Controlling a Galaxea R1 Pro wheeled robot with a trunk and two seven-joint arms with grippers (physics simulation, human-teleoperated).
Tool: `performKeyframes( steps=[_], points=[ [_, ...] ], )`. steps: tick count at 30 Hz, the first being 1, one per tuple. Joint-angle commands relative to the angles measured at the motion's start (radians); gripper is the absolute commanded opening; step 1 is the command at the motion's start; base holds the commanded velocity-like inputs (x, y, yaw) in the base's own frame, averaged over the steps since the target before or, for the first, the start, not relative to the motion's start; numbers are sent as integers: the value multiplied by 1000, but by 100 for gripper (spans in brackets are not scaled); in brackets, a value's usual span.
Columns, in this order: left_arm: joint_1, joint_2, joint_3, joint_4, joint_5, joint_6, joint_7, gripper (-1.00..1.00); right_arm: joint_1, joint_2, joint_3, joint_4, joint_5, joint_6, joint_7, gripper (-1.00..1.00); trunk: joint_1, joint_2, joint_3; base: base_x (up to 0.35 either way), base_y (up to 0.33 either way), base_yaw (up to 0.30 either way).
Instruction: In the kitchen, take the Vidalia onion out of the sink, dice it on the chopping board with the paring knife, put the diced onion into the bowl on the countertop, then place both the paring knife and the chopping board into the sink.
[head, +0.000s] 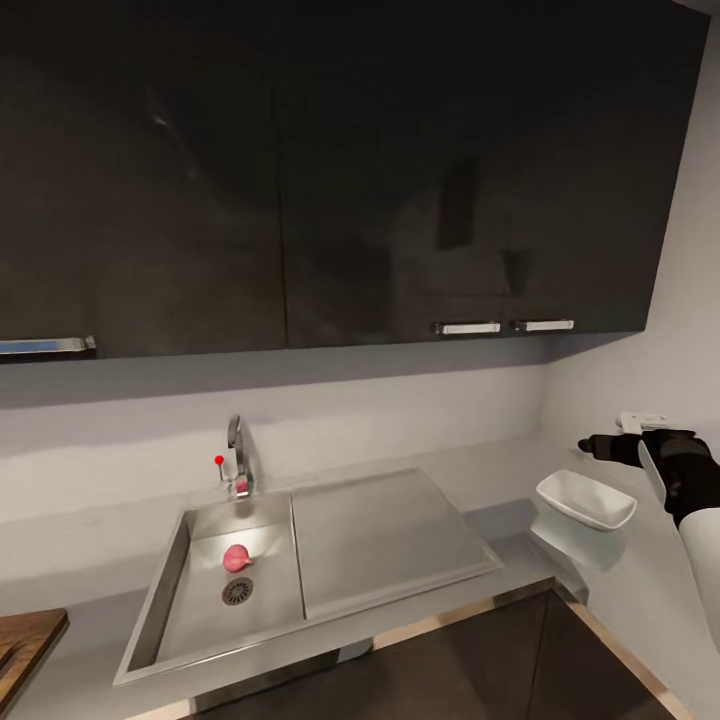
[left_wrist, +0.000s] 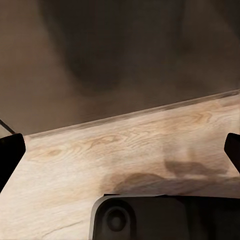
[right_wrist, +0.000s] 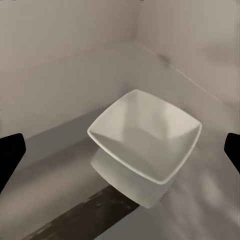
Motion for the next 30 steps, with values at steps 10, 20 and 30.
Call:
performKeyframes(
  steps=[10, 20, 30],
  points=[
    [1, -1, 4, -3, 1, -1, -4, 100, 0, 1, -4, 1, 11, 4, 3, 100, 0, -1, 0, 63, -67, 0],
    [1, -1, 4, -1, 2, -1, -4, 100, 0, 0, -16, 75, 11, -18, 6, 100, 0, -1, 0, 158, -157, 0],
    [1, -1, 4, -2, 2, -1, -4, 100, 0, 0, -19, 86, 11, -43, 4, 100, 0, -1, 0, 26, -24, 0]
  ],
)
